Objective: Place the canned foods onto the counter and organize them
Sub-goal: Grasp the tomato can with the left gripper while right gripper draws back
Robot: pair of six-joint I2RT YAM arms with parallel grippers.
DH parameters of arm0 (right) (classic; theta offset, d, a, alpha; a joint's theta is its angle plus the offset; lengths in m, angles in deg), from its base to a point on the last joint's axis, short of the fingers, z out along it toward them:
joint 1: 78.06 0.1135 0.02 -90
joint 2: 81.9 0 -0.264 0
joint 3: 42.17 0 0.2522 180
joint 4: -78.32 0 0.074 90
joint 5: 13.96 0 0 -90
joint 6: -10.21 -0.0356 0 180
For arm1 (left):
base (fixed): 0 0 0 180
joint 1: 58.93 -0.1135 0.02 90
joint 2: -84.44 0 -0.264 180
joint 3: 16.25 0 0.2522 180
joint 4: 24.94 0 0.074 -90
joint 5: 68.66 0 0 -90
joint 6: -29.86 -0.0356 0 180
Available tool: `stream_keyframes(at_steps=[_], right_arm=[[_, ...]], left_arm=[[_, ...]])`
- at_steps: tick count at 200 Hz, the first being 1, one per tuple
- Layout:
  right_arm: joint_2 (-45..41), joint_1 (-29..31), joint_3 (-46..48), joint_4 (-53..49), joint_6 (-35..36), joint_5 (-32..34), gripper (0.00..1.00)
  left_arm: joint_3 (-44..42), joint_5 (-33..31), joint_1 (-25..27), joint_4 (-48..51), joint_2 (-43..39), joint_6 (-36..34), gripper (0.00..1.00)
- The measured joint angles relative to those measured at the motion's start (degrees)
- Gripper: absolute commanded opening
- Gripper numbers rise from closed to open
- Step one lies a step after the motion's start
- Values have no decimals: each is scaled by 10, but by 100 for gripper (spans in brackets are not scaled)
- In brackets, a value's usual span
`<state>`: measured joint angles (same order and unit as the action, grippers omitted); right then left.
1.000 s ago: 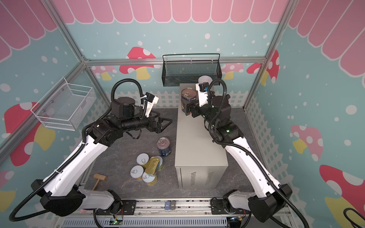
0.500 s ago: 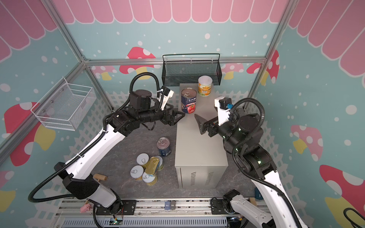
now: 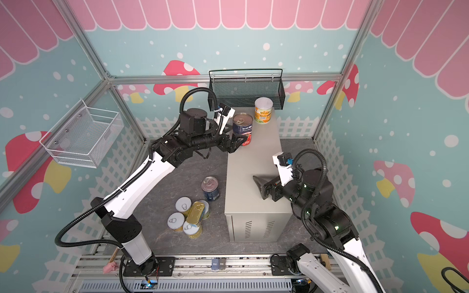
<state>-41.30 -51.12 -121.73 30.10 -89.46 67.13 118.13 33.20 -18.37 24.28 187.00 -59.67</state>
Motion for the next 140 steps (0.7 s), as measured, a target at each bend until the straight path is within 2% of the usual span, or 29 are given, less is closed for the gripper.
stream_keyframes(at_steps=[44, 102, 140], right_arm=[[-18, 0, 7, -6, 2, -7, 99], [-14, 0, 20, -3, 13, -23, 99], [-15, 0, 20, -2, 20, -27, 99]], left_arm=[[43, -19, 0, -2, 36, -11, 78], [77, -33, -2, -2, 65, -24, 58], [118, -33, -9, -2, 98, -26, 54]])
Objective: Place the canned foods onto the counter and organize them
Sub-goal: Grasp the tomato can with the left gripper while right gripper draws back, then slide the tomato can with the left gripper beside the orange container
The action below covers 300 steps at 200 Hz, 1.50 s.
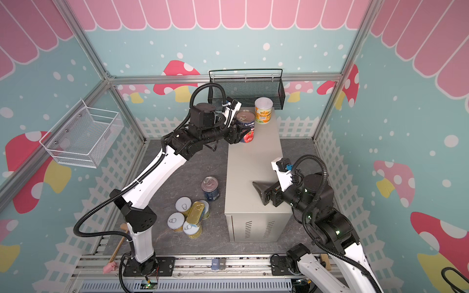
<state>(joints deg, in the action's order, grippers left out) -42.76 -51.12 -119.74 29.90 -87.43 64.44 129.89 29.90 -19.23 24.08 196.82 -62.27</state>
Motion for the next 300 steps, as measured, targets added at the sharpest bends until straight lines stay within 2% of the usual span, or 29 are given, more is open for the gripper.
stream_keyframes(at_steps=[67, 193, 300], right_arm=[[-11, 0, 6, 2, 5, 2, 99], [-14, 0, 16, 13, 5, 6, 99], [-19, 0, 20, 17, 5, 6, 99]], left_arm=[[68, -16, -16, -3, 56, -12, 53], [139, -26, -41, -13, 113, -20, 54], [147, -27, -51, -55, 137, -29, 54]])
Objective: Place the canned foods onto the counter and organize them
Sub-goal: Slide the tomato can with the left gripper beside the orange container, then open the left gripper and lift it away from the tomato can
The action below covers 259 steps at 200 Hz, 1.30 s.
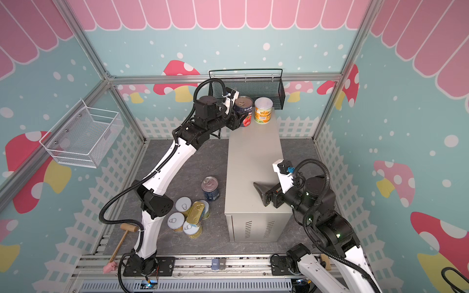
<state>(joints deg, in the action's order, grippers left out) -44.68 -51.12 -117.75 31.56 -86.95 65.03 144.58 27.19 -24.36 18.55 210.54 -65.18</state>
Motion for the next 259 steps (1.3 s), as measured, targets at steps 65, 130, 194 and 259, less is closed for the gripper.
stream_keyframes(at_steps=[65, 130, 194, 259], right_arm=[[-7, 0, 4, 1, 0, 0, 99], [-6, 0, 4, 2, 0, 0, 99], [-6, 0, 6, 6, 0, 0, 99], [-6, 0, 6, 6, 0, -1, 99]], left_arm=[[3, 4, -9, -35, 16, 0, 54], [3, 14, -12, -43, 19, 0, 54], [3, 17, -13, -43, 19, -3, 71], [-5, 15, -15, -30, 18, -22, 98]])
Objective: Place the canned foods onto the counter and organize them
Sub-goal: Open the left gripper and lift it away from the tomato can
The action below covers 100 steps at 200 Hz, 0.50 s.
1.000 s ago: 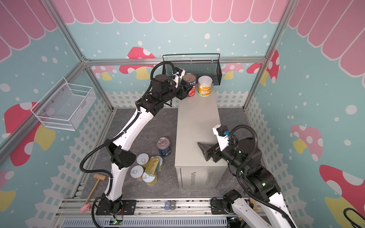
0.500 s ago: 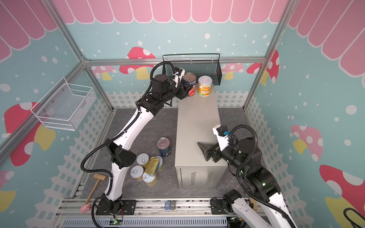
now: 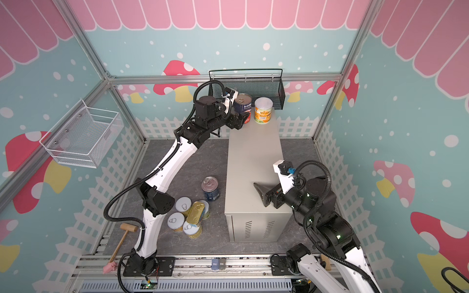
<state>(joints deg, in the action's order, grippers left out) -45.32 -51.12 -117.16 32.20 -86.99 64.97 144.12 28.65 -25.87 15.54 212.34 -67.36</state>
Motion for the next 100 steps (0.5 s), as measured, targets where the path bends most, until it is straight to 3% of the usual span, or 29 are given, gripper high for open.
stream_keyframes(at_steps=[45, 100], right_arm=[[1, 0, -5, 1, -16, 43, 99], [14, 0, -60, 2, -34, 97, 100]], left_arm=[[-76, -5, 0, 9, -51, -4, 99], [-213, -28, -3, 5, -216, -5, 99]])
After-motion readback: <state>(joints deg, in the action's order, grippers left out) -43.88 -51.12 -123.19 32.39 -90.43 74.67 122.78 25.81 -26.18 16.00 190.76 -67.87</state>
